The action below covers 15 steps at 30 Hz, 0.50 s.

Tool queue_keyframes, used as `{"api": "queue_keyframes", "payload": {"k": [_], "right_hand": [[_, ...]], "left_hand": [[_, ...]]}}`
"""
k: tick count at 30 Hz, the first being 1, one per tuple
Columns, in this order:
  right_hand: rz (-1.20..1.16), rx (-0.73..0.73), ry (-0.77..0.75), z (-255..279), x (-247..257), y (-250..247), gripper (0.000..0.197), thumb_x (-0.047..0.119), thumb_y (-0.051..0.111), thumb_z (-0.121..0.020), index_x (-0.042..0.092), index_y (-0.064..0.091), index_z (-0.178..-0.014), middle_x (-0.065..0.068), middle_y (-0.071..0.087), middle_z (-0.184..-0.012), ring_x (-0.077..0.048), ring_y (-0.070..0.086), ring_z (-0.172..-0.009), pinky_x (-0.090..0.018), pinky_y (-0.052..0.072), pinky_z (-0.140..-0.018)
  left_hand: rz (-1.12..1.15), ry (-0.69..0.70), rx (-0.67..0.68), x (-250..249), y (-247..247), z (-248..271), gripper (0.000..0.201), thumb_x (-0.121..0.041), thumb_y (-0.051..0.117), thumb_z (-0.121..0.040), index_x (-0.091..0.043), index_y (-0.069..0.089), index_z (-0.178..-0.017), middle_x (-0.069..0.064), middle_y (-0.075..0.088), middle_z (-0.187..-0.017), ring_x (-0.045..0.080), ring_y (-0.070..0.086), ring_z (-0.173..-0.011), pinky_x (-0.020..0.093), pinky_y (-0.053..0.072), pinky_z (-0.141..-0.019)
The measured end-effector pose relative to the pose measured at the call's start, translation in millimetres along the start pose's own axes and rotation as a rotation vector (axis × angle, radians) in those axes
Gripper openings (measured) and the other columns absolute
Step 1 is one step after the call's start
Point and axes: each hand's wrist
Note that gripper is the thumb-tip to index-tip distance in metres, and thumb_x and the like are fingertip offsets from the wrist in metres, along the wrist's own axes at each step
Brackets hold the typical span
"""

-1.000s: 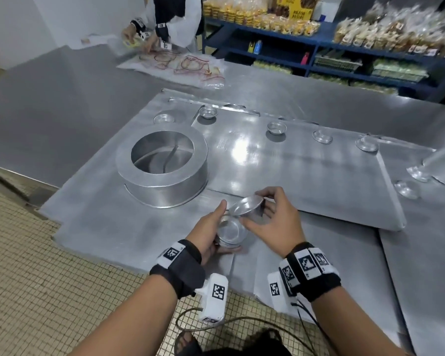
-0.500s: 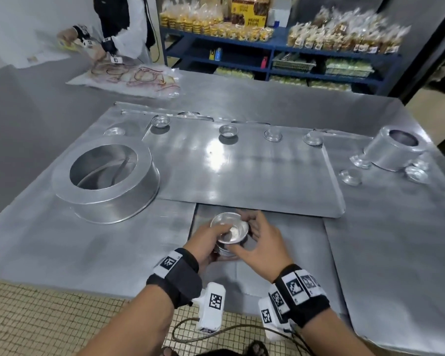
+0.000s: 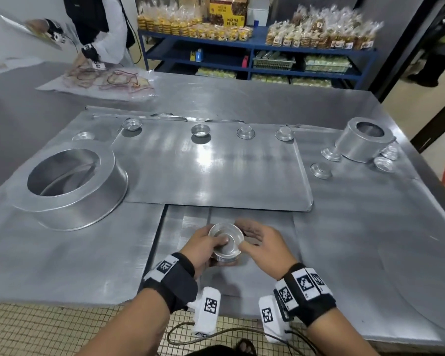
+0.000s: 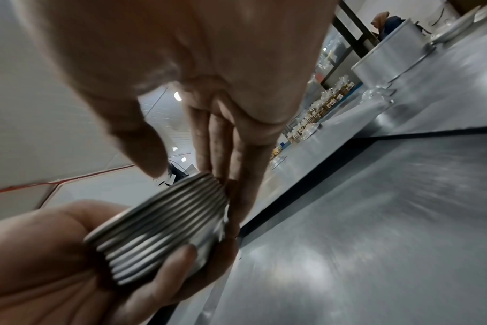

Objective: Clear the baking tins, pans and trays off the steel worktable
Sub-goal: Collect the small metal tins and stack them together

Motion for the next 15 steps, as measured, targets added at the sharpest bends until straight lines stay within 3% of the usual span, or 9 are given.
{"api": "queue_keyframes", "payload": {"k": [4,6,10,13,15], "right_hand": [[0.196,-0.044,0.087,-5,-10,-8,0.026,0.015,0.074,-0.081,0.016,0.074,-0.107,0.006,0.074,-0.092,-0.007,0.069,-0.087,-0.024,0.056,-0.085],[0.246,-0.027,0.109,-3,-13,-12,0.021,0.015,0.074,-0.079,0.016,0.076,-0.1,0.008,0.072,-0.078,-0.009,0.069,-0.078,-0.02,0.055,-0.073],[0.28,-0.025,0.14,1,-20,-18,0.022,0.014,0.073,-0.078,0.016,0.076,-0.099,0.005,0.074,-0.08,-0.009,0.069,-0.074,-0.011,0.05,-0.063],[0.267,-0.034,0.183,4,-23,-23,0.022,0.012,0.073,-0.077,0.015,0.076,-0.098,0.003,0.072,-0.08,-0.011,0.068,-0.073,-0.015,0.054,-0.063],[0.264,-0.025,0.19,7,-24,-25,0.02,0.01,0.072,-0.079,0.013,0.075,-0.099,0.004,0.068,-0.077,-0.006,0.064,-0.067,-0.009,0.048,-0.053]], "left_hand": [[-0.044,-0.022,0.042,6,15,1,0.026,0.006,0.058,-0.093,-0.003,0.059,-0.118,0.028,0.065,-0.117,0.042,0.068,-0.095,0.057,0.059,-0.073],[-0.098,-0.029,0.072,7,22,2,0.025,0.004,0.058,-0.094,-0.002,0.058,-0.118,0.028,0.064,-0.116,0.039,0.069,-0.091,0.056,0.06,-0.073],[-0.284,-0.019,0.025,9,32,1,0.027,0.003,0.057,-0.093,-0.002,0.059,-0.12,0.021,0.066,-0.103,0.029,0.068,-0.08,0.039,0.06,-0.057],[-0.509,0.02,-0.015,10,34,-3,0.026,0.002,0.059,-0.089,-0.008,0.064,-0.112,0.019,0.068,-0.102,0.032,0.067,-0.088,0.052,0.06,-0.076],[-0.662,0.066,-0.024,9,35,-3,0.026,-0.002,0.062,-0.083,-0.009,0.068,-0.107,0.016,0.07,-0.098,0.033,0.069,-0.092,0.053,0.059,-0.081]]}}
Point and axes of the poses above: each hand's wrist, its own z-axis away from the middle knuckle, its own y-axis out of the palm, x = y × z
